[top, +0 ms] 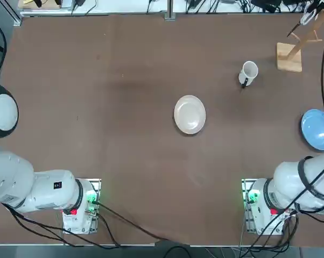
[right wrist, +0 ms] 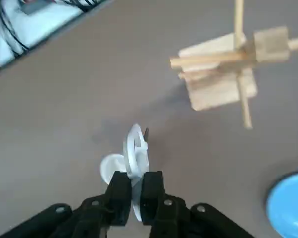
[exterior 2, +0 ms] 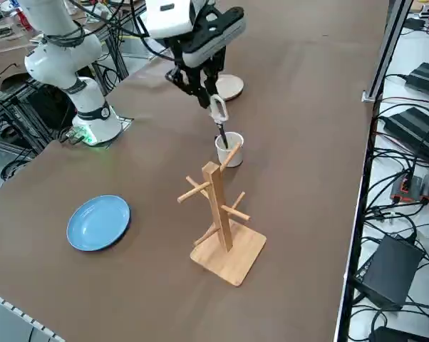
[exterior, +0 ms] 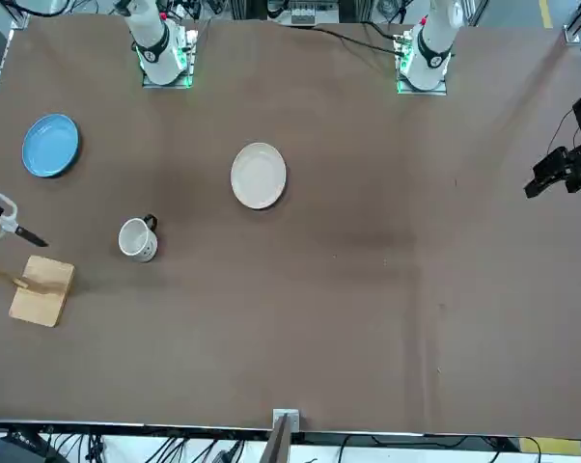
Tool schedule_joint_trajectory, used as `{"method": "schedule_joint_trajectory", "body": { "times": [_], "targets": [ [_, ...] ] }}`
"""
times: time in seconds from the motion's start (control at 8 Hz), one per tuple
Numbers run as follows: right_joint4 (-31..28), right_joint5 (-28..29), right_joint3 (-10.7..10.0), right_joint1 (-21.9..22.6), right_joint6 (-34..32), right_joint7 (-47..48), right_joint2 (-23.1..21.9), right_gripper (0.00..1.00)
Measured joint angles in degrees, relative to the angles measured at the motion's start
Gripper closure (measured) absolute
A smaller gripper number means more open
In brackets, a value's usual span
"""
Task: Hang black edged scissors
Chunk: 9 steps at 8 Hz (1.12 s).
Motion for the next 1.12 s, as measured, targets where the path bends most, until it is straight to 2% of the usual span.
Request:
{"method": "schedule_joint_trajectory", "body": {
  "times": [0.5, 0.75, 1.12],
  "targets": [
    [10.3, 9.9, 0.2, -4.3, 0.3, -1.8, 9.4, 0.87],
    [12.7, 10.8, 0.4, -4.5, 1.0, -1.8, 11.7, 0.87],
    [13.1, 10.8, 0.4, -5.0, 1.3, -1.8, 12.6, 0.87]
  ]
}}
